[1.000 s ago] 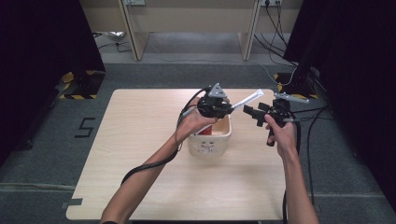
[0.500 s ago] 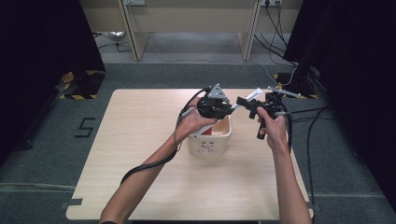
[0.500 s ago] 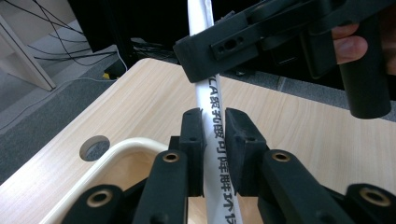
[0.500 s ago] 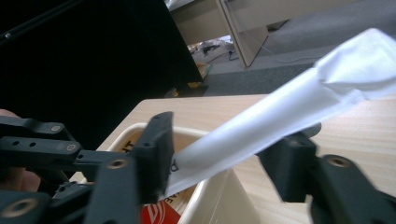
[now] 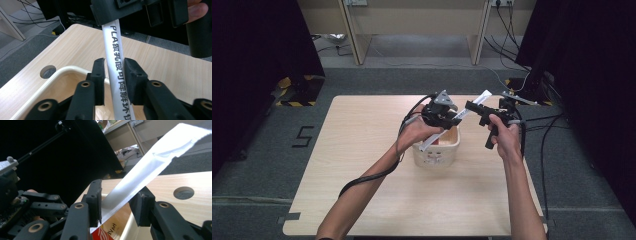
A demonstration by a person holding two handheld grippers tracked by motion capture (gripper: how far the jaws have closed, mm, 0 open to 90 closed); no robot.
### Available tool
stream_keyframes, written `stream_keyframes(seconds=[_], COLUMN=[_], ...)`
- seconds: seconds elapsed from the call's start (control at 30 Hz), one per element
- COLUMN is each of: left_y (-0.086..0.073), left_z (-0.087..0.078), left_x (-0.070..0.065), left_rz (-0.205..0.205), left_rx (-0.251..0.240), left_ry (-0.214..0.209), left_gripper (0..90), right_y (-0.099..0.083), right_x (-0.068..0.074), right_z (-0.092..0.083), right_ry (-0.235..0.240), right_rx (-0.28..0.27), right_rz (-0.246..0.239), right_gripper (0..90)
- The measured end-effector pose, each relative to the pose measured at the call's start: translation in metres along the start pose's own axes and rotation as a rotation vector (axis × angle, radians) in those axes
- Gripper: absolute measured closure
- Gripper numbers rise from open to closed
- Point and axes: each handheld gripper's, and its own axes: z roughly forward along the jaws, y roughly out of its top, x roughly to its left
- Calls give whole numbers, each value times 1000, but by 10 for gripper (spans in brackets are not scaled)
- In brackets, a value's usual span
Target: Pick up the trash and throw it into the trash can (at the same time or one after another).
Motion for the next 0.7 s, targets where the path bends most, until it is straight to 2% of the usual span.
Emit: stream_keyframes(seconds=[0.03, 0.13, 0.33, 0.4, 0.5, 0.57, 0.7], left_y=[1, 4, 12, 13, 13, 13, 10], left_z=[-1, -4, -10, -10, -6, -5, -4], left_x=[0, 0, -1, 0, -2, -2, 0], left_rz=[1, 0, -12, -16, -9, 3, -17], left_rx=[0, -1, 22, 25, 42, 57, 59], left_ry=[0, 2, 30, 26, 34, 60, 45], left_gripper=[716, 728, 779, 784, 771, 750, 672], right_y=[0, 0, 1, 1, 0, -1, -1], right_x=[0, -1, 0, -1, -2, -2, -3], right_z=[0, -1, -3, -4, -5, -5, -10], right_ry=[0, 49, 98, 112, 101, 102, 89], right_rx=[0, -29, -60, -68, -72, -80, -93], right_rz=[0, 47, 89, 106, 92, 96, 63], right_gripper=[647, 682, 705, 707, 709, 716, 774])
